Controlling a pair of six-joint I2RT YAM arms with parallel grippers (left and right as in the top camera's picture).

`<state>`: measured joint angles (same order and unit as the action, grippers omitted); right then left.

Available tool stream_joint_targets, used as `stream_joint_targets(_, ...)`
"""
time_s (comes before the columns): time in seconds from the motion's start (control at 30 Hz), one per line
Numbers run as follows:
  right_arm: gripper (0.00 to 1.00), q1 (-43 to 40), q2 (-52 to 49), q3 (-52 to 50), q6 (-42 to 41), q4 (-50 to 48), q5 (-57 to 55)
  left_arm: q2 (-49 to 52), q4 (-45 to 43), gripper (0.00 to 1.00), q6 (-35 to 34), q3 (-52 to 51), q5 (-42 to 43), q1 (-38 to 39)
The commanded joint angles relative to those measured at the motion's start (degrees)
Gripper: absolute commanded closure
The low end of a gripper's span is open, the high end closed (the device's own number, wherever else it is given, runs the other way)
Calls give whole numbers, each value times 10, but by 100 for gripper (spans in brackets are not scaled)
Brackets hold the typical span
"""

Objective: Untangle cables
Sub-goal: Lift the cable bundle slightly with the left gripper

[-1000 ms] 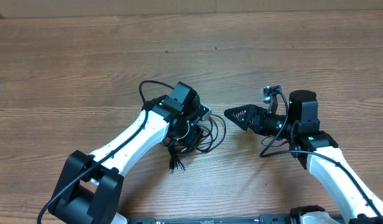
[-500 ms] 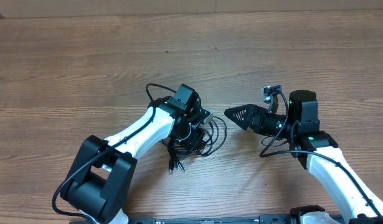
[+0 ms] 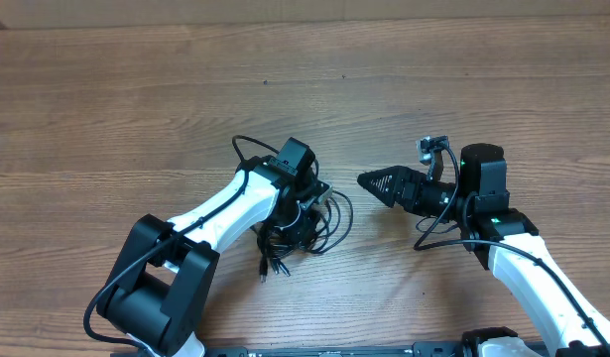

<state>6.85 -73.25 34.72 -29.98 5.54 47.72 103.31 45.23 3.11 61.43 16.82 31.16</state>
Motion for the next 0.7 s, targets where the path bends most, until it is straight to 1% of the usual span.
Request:
stream_joint_targets(0.0,0,2,2,9,3,-2,-3,10,4,66,30,-3,-40,4)
stream_joint_targets(0.1,0,2,2,9,3,-2,-3,10,6,67,50,-3,-42,4)
stream_joint_targets(0.13,0,2,2,9,3,-2,-4,10,6,71,51,-3,-48,4)
stream_joint_targets(0.17,0,2,2,9,3,-2,-4,10,6,77,51,-3,-58,4)
stream_joint_targets(0.23,0,2,2,9,3,-2,-4,10,5,81,61,-3,-68,4)
stream_joint_targets(0.27,0,2,2,9,3,-2,-3,10,2,85,61,-3,-68,4)
stream_joint_targets(0.33,0,2,2,9,3,-2,-4,10,-5,96,61,-3,-67,4)
stream_joint_targets(0.57,0,2,2,9,3,-2,-3,9,-6,96,56,8,-46,3)
stream_joint_targets(0.63,0,2,2,9,2,-2,-3,9,8,96,35,33,-46,3)
stream_joint_targets(0.67,0,2,2,9,-2,-2,-3,9,14,96,6,62,-45,3)
